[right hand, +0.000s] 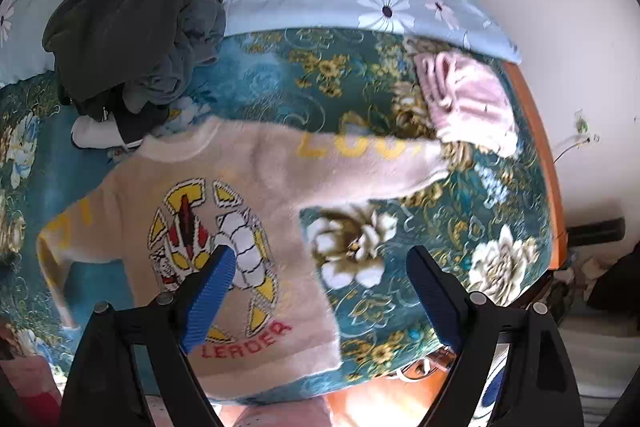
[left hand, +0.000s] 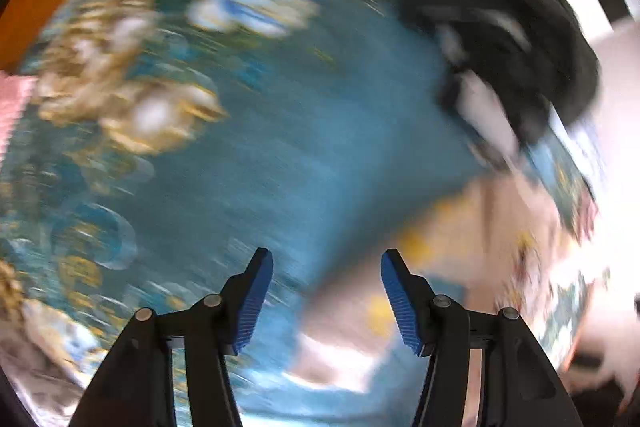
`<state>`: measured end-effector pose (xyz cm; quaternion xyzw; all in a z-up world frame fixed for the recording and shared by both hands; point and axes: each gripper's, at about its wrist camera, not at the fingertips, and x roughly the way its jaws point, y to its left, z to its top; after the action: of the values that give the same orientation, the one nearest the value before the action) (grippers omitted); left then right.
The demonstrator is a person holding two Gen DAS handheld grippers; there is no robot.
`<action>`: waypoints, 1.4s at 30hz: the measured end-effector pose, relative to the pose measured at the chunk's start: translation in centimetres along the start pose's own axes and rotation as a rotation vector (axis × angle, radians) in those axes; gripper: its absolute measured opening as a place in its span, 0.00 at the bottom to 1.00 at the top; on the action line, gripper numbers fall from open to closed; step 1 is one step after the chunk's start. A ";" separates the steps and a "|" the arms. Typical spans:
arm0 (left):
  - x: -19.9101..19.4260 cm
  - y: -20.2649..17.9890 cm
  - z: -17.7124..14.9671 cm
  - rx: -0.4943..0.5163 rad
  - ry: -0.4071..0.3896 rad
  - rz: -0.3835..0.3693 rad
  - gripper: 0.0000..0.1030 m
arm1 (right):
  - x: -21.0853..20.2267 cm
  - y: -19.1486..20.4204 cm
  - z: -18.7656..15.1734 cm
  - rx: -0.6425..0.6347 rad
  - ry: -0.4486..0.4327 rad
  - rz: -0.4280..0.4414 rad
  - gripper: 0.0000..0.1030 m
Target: Fold clothes
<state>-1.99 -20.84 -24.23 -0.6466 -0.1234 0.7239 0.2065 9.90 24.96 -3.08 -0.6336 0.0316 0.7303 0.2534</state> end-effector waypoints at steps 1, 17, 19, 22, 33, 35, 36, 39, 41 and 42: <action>0.9 -0.9 -0.6 0.013 0.019 -0.005 0.63 | 0.1 0.3 -0.1 -0.009 0.007 0.001 0.85; 4.1 2.2 2.0 0.132 0.113 0.050 0.16 | -0.2 1.2 -1.2 -0.061 0.028 -0.018 0.85; 3.6 3.4 3.9 0.128 0.087 0.125 0.22 | -0.2 1.4 -1.3 -0.068 0.031 -0.019 0.85; 3.8 6.3 6.9 0.011 0.069 0.294 0.29 | -0.3 1.9 -1.0 -0.086 0.025 -0.016 0.85; 3.2 16.0 -1.1 -0.748 -0.007 -0.014 0.54 | -0.8 3.0 0.0 -0.112 0.008 -0.013 0.85; 5.2 16.3 -3.6 -0.867 0.034 -0.090 0.54 | -0.4 3.3 -0.1 -0.122 0.022 -0.014 0.85; 5.9 16.7 -4.4 -0.936 0.033 -0.143 0.54 | -0.4 3.6 -0.1 -0.132 0.025 -0.014 0.85; 7.4 17.4 -5.8 -1.126 -0.021 -0.313 0.55 | -0.9 4.3 0.4 -0.170 0.009 -0.014 0.85; 8.0 17.1 -5.5 -1.145 -0.022 -0.289 0.55 | -1.3 4.7 0.7 -0.194 -0.006 -0.015 0.85; 8.3 17.0 -5.3 -1.150 -0.022 -0.274 0.57 | -1.5 4.8 0.8 -0.199 -0.012 -0.017 0.85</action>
<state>0.27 -32.52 -39.83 -0.6255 -0.5805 0.5140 -0.0867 7.30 20.60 -2.82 -0.6515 -0.0482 0.7314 0.1957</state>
